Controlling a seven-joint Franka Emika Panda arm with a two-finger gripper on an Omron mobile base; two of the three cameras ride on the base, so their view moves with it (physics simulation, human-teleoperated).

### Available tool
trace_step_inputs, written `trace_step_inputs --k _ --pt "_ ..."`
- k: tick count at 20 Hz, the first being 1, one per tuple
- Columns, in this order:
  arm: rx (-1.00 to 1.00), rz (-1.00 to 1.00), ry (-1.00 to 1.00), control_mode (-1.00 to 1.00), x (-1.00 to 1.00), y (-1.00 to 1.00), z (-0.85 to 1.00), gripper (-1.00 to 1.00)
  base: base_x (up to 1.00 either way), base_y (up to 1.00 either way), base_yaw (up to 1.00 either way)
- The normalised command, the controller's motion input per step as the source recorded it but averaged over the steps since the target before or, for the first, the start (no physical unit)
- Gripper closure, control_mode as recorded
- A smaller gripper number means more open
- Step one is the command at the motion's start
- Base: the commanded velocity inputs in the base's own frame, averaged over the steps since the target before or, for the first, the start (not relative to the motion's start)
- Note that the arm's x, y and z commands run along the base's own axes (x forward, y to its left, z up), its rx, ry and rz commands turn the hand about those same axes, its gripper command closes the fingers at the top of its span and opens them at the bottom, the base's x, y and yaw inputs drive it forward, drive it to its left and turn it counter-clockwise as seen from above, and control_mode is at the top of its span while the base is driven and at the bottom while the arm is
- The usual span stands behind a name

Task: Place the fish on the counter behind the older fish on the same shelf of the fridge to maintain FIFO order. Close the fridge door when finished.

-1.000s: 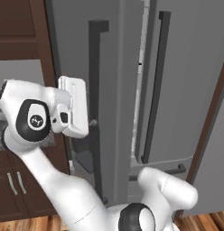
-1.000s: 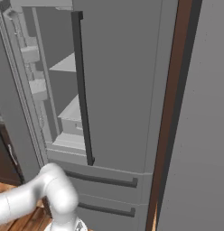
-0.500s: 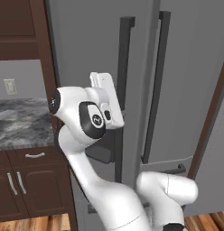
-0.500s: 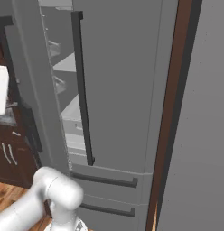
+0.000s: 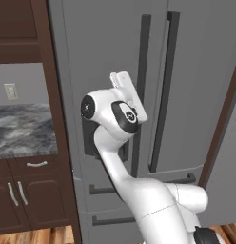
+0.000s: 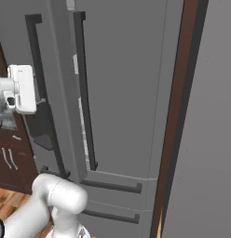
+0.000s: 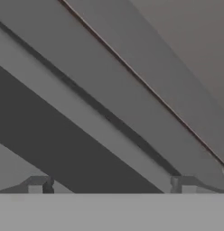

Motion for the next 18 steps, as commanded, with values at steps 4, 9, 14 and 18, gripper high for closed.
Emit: trace_step_inputs --k 4,9,14,18 --pt "0.02 0.09 -0.17 -1.00 0.89 -0.19 0.00 -1.00 0.00 0.00 0.00" --pt "0.02 0.09 -0.12 -1.00 0.85 -0.18 0.00 -1.00 0.00 0.00 0.00" --pt "0.01 0.08 -0.06 -1.00 0.89 -0.13 0.00 -1.00 0.00 0.00 0.00" --pt "0.01 0.07 0.00 -1.00 0.89 -0.13 -0.01 -1.00 0.00 0.00 0.00"
